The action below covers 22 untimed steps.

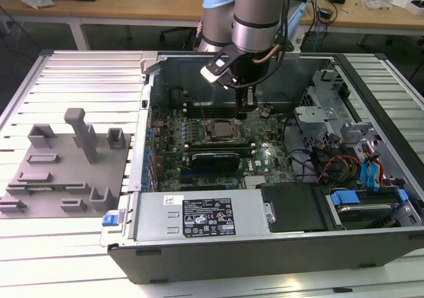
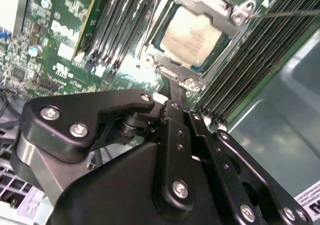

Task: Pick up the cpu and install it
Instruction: 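Close the cpu cover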

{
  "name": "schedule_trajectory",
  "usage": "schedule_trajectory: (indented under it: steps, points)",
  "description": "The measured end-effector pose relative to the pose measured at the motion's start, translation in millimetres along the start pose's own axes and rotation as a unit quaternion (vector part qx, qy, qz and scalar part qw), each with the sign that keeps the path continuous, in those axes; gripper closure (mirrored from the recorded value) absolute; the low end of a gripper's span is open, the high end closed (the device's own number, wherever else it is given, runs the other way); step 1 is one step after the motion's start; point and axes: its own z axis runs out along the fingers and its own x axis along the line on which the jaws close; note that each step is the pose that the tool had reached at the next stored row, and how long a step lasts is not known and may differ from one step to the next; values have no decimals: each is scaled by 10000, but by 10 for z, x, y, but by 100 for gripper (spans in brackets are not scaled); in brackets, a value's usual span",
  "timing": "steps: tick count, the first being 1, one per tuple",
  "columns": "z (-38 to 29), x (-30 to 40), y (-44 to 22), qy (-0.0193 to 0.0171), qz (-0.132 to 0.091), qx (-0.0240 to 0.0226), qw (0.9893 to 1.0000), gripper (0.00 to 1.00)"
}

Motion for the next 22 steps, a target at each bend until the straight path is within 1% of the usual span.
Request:
schedule_trajectory:
  steps: [6, 8, 11, 15, 18, 22]
  points:
    - [1, 0, 0, 1, 0, 2, 10000, 89]
    - [2, 0, -12, 1, 0, -1, 10000, 89]
    - [8, 1, -143, 2, 2, -62, 10000, 89]
    - [39, 2, -214, 2, 2, -89, 10000, 89]
    - [67, 2, -291, 3, 4, -118, 9999, 89]
    - [99, 3, -357, 3, 5, -140, 9999, 89]
